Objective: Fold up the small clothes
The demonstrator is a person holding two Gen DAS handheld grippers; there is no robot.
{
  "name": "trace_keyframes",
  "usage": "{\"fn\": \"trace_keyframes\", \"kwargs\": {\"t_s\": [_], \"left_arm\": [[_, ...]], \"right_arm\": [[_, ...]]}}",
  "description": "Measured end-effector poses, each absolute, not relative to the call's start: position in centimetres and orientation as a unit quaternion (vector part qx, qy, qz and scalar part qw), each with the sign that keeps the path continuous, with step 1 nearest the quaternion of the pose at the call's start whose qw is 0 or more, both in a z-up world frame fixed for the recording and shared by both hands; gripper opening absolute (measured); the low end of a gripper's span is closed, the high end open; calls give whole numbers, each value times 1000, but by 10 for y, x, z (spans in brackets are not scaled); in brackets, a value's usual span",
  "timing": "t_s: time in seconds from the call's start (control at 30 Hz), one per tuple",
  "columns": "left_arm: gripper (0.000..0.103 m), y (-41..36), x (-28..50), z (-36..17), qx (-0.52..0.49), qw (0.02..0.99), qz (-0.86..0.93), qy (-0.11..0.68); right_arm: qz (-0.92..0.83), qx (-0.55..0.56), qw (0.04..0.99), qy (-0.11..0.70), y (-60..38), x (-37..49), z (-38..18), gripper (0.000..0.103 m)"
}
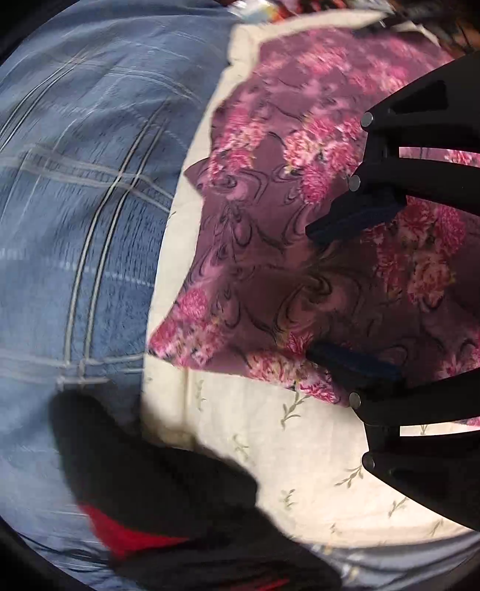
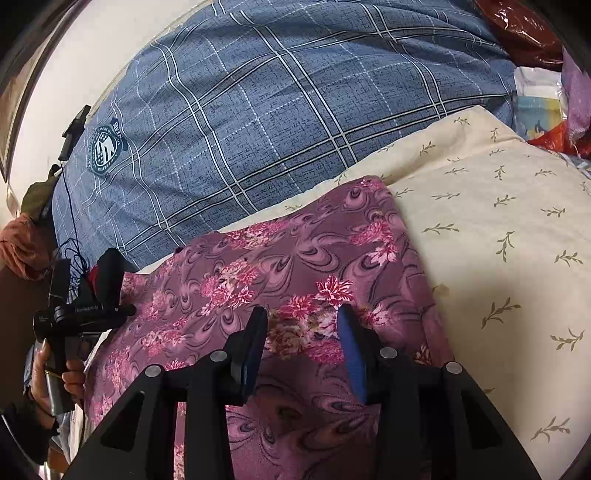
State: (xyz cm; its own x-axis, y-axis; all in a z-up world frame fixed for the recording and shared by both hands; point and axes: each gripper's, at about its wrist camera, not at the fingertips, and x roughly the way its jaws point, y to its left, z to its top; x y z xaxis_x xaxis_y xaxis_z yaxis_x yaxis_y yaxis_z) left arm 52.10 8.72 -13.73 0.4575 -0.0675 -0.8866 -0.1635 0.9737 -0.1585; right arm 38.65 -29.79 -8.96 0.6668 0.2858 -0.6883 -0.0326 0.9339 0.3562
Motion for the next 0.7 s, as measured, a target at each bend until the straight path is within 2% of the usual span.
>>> {"fn": "trace_keyframes", "kwargs": {"t_s": [0.2, 0.43, 0.7], "left_arm": [[58, 81, 503, -127, -112, 841, 26, 528], [58, 89, 468, -105, -92, 840, 38, 533], [66, 98, 418, -74, 14, 854, 83, 513]], "right_arm": [[88, 126, 900, 408, -284, 392, -86, 58], [58, 72, 902, 421, -256, 379, -79, 81], [57, 6, 901, 431, -210, 351, -69, 90]]}}
